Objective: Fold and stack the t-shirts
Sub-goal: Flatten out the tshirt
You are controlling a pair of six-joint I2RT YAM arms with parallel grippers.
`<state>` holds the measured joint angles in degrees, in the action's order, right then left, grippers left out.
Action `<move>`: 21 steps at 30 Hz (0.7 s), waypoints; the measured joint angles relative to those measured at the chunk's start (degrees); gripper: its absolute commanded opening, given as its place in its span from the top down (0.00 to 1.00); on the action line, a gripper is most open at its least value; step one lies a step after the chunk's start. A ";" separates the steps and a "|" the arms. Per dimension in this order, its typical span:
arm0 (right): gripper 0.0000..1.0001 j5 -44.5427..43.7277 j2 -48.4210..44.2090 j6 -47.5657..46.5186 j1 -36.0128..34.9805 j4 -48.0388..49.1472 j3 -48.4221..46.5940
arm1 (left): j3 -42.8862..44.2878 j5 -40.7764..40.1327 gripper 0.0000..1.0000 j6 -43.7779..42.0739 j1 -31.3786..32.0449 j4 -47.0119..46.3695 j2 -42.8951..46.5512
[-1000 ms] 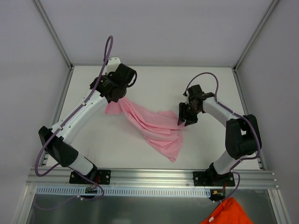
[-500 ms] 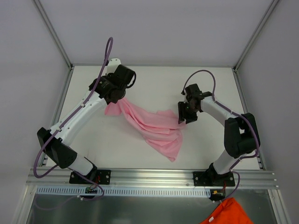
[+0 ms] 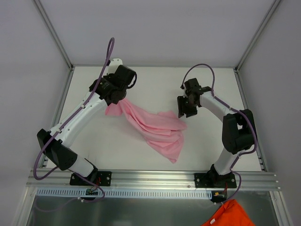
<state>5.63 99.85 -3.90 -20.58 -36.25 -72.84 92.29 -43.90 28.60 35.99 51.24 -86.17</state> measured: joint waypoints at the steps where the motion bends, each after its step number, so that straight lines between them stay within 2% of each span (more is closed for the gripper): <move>1: 0.49 0.22 0.20 0.00 0.00 0.00 0.02 | -0.02 0.00 1.00 -0.28 0.00 -0.02 0.07; 21: 0.49 6.67 0.28 1.09 0.00 0.72 5.77 | -0.22 0.00 1.00 -2.54 0.00 -1.38 0.52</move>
<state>12.29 100.14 -2.81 -20.58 -35.53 -67.07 92.07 -43.90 26.06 35.99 49.87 -85.65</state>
